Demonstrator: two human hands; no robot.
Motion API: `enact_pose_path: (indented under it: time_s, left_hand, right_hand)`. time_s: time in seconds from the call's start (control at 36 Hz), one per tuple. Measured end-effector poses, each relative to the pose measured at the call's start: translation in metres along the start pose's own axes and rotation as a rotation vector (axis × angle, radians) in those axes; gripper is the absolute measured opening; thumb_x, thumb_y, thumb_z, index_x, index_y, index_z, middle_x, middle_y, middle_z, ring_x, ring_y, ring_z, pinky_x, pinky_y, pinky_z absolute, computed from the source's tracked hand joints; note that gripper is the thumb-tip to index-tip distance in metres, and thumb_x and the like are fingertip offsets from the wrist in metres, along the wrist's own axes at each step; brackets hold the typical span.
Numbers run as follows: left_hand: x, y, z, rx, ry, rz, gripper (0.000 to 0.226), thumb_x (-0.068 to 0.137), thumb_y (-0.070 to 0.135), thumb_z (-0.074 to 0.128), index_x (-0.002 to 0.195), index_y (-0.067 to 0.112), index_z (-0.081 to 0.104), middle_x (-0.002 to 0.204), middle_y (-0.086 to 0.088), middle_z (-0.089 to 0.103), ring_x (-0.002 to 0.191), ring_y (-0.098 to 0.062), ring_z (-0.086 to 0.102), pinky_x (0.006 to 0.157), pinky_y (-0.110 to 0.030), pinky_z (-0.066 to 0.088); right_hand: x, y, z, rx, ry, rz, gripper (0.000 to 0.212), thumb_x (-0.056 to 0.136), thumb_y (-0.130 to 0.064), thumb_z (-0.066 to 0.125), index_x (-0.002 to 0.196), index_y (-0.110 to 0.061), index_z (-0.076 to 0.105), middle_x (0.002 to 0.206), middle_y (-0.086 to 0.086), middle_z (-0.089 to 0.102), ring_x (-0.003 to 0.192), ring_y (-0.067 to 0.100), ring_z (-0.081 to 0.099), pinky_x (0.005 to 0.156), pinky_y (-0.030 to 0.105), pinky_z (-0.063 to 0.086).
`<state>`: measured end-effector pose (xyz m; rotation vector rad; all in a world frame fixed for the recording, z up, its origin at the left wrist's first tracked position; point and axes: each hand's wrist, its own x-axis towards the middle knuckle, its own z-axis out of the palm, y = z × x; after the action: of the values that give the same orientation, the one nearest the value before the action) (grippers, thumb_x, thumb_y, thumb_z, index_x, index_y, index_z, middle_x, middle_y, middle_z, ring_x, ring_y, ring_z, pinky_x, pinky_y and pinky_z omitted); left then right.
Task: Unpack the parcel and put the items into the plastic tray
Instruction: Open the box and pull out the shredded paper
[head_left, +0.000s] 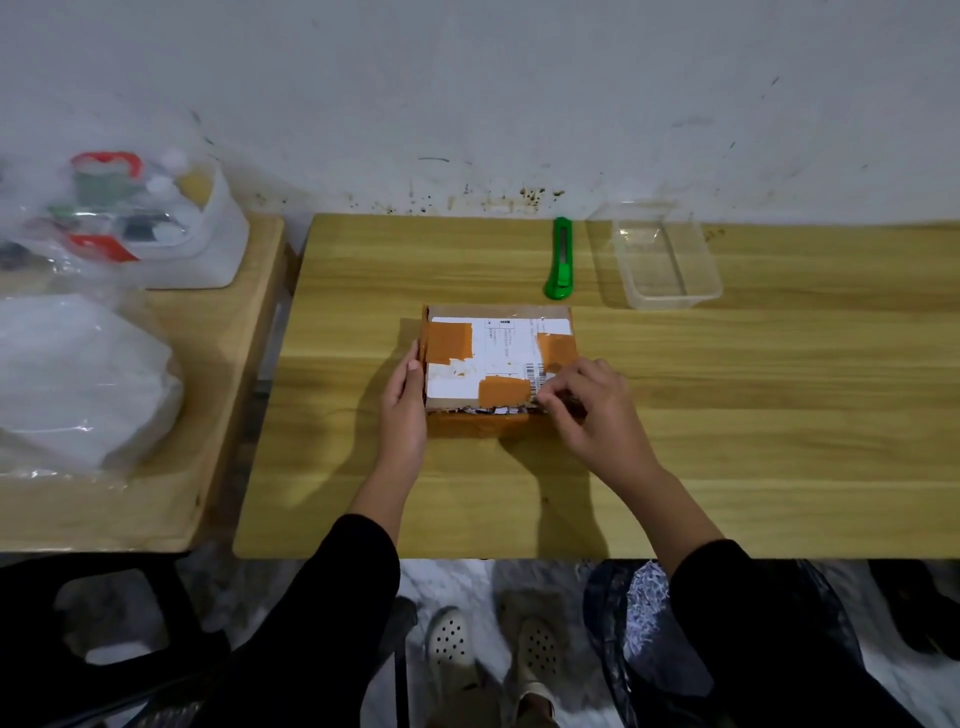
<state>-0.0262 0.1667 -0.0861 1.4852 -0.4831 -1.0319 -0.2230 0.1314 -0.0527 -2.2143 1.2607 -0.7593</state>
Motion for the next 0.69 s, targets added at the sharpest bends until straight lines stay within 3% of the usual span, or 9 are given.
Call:
enact_pose_path:
  time_s: [0.14,0.17,0.19,0.22,0.36,0.47,0.53,0.61,0.69]
  left_hand:
    - [0.0,0.002,0.0,-0.041,0.03,-0.039,0.034,0.097,0.009,0.041,0.13,0.012,0.049,0.114,-0.002,0.061,0.093,-0.016,0.064,0.06,-0.016,0.052]
    - [0.0,0.003,0.001,0.012,0.036,-0.027,0.033,0.097,0.01,0.042,0.129,0.01,0.05,0.11,-0.005,0.064,0.108,-0.016,0.05,0.056,-0.022,0.05]
    - [0.0,0.004,0.001,0.076,0.045,0.002,0.033,0.097,0.013,0.043,0.128,0.007,0.052,0.104,-0.008,0.066,0.064,-0.002,0.04,0.052,-0.023,0.047]
    - [0.0,0.005,0.002,0.136,0.055,0.046,0.033,0.096,0.015,0.044,0.127,0.006,0.052,0.097,-0.009,0.067,0.069,-0.012,0.06,0.052,-0.023,0.045]
    - [0.007,0.025,0.012,0.254,0.042,0.267,0.039,0.094,0.01,0.047,0.132,0.014,0.048,0.127,-0.002,0.059,0.113,-0.015,0.056,0.09,-0.019,0.047]
    - [0.017,0.046,0.028,0.286,0.022,0.397,0.044,0.094,0.02,0.05,0.137,0.017,0.039,0.108,0.03,0.05,0.098,0.026,0.047,0.075,0.005,0.038]
    - [0.024,0.053,0.034,0.3,0.01,0.413,0.048,0.093,0.025,0.051,0.138,0.028,0.033,0.114,0.029,0.051,0.106,0.022,0.046,0.082,0.003,0.038]
    - [0.039,0.057,0.039,0.325,0.019,0.42,0.051,0.093,0.031,0.051,0.141,0.023,0.033,0.138,0.004,0.047,0.126,-0.005,0.043,0.09,0.0,0.034]
    - [0.048,0.062,0.044,0.327,0.038,0.458,0.049,0.093,0.028,0.051,0.139,0.025,0.033,0.127,0.014,0.053,0.113,0.012,0.046,0.077,0.007,0.035]
  right_hand:
    - [0.009,-0.013,-0.011,-0.005,0.14,-0.02,0.014,0.088,-0.023,0.054,0.084,-0.011,0.062,0.084,0.003,0.058,0.084,0.018,0.049,0.073,0.026,0.026]
    - [0.014,-0.016,-0.014,0.002,0.168,-0.023,0.015,0.088,-0.023,0.054,0.084,-0.011,0.061,0.084,0.004,0.058,0.084,0.018,0.049,0.073,0.026,0.027]
    - [0.019,-0.019,-0.016,0.01,0.193,-0.023,0.014,0.088,-0.022,0.054,0.084,-0.011,0.061,0.084,0.004,0.058,0.084,0.019,0.05,0.073,0.026,0.027]
    - [0.025,-0.021,-0.019,0.021,0.215,-0.024,0.013,0.088,-0.02,0.055,0.083,-0.01,0.061,0.084,0.005,0.059,0.084,0.02,0.051,0.074,0.027,0.028]
    - [0.056,-0.029,-0.027,0.12,0.276,-0.045,0.012,0.087,-0.015,0.055,0.082,-0.007,0.062,0.083,0.009,0.059,0.083,0.025,0.053,0.076,0.043,0.043]
    - [0.082,-0.026,-0.03,0.216,0.312,-0.052,0.011,0.088,-0.013,0.054,0.085,-0.008,0.063,0.084,0.002,0.056,0.082,0.016,0.052,0.075,0.034,0.045]
    - [0.095,-0.022,-0.03,0.268,0.33,-0.05,0.009,0.089,-0.013,0.056,0.088,-0.009,0.064,0.084,-0.002,0.056,0.079,0.004,0.05,0.073,0.02,0.043]
    - [0.114,-0.016,-0.028,0.363,0.359,-0.037,0.009,0.087,-0.012,0.06,0.092,-0.011,0.067,0.081,-0.003,0.059,0.077,-0.006,0.052,0.067,0.008,0.039]
    - [0.132,-0.009,-0.024,0.436,0.388,-0.017,0.013,0.085,-0.013,0.062,0.097,-0.018,0.067,0.083,0.003,0.068,0.075,-0.002,0.056,0.066,0.012,0.044]
